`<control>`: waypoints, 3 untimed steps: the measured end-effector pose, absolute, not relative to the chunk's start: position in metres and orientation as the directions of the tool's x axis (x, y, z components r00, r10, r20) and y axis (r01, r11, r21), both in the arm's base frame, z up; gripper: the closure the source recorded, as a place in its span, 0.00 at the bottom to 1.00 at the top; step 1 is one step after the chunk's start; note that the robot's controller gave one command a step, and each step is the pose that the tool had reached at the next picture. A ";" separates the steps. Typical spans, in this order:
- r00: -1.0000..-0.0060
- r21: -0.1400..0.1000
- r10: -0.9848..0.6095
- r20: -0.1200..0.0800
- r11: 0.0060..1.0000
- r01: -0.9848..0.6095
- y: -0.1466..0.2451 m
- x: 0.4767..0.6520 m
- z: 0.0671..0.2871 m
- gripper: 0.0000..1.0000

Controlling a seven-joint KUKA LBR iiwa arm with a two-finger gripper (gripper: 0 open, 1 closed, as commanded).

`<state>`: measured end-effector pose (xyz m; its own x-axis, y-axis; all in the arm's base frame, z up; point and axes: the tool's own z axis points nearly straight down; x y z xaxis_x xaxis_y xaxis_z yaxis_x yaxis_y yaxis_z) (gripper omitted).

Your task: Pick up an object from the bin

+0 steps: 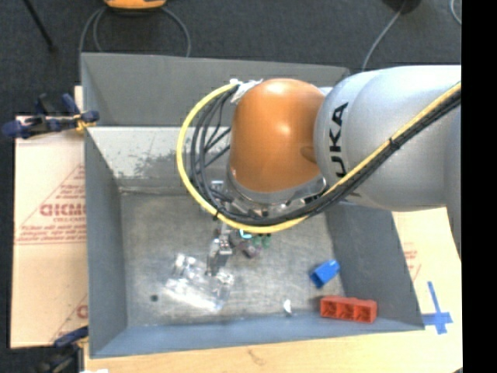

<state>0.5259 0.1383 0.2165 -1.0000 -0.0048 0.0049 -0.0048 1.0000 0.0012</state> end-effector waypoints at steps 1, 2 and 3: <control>-1.000 0.002 0.026 -0.001 1.000 0.026 0.143 0.498 0.077 0.00; -1.000 0.003 0.030 -0.002 1.000 0.030 0.143 0.499 0.081 1.00; -1.000 0.002 0.028 -0.002 1.000 0.028 0.137 0.494 0.100 1.00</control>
Offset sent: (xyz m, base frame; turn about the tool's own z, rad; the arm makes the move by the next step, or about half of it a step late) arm -0.0274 0.0048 -0.1360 0.0342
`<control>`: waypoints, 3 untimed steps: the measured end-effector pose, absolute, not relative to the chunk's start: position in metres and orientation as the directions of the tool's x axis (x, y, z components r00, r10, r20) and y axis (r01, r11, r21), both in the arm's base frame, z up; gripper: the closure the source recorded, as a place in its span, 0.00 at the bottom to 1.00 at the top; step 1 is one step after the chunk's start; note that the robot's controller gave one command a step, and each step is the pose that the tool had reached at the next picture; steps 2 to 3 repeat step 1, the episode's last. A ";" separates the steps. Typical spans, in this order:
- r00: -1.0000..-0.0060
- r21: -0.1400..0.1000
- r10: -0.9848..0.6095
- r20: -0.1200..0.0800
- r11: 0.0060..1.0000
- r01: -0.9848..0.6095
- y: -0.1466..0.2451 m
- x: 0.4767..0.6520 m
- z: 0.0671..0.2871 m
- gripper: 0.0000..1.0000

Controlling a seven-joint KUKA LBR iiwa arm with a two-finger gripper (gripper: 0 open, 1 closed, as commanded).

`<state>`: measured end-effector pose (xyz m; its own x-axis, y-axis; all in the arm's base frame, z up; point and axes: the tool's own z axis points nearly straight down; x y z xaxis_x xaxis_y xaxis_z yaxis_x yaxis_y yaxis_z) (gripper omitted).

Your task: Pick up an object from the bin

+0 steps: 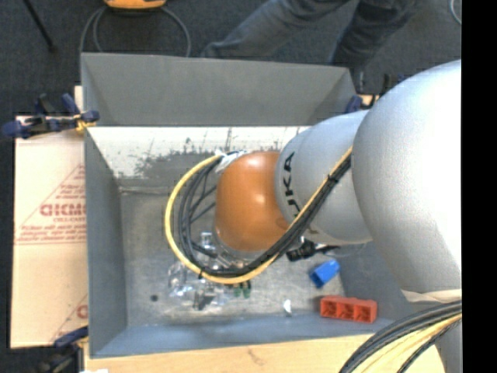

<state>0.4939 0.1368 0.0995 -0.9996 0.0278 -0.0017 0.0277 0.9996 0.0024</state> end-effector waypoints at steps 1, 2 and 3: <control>-1.000 0.004 0.008 -0.007 1.000 0.008 0.144 0.486 0.214 1.00; -1.000 0.004 0.008 -0.007 1.000 0.008 0.144 0.486 0.214 1.00; -1.000 0.004 0.008 -0.007 1.000 0.008 0.144 0.486 0.214 1.00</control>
Offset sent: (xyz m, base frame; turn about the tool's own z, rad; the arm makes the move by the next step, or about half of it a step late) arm -0.0090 0.0060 0.1108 -0.0208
